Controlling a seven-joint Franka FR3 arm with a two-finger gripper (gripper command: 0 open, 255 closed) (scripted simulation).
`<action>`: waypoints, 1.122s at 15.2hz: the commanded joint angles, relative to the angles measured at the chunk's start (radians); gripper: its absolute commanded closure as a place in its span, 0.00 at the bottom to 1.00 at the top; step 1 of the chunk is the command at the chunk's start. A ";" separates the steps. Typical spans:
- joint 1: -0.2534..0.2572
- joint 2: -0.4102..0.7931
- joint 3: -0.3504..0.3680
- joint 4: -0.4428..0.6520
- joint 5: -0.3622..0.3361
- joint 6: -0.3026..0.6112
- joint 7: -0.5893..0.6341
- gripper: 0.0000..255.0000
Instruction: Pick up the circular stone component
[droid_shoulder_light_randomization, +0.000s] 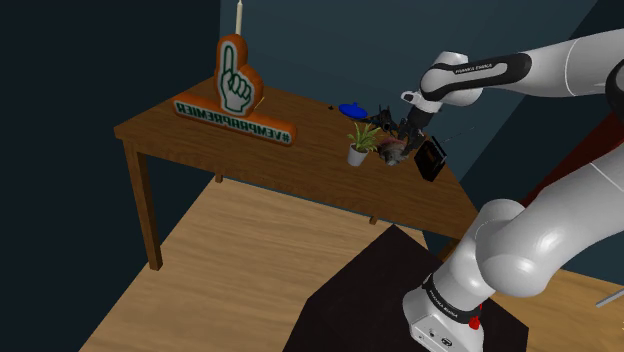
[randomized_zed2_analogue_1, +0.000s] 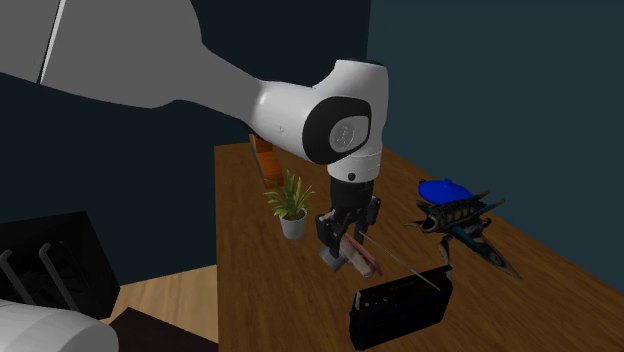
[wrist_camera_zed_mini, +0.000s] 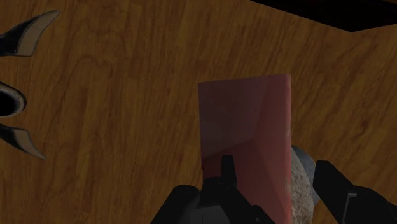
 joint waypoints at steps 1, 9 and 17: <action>0.001 0.002 0.000 -0.001 0.000 0.001 0.000 1.00; -0.005 -0.029 0.023 0.045 -0.010 -0.071 0.012 1.00; -0.009 -0.061 0.055 0.129 -0.016 -0.183 0.023 1.00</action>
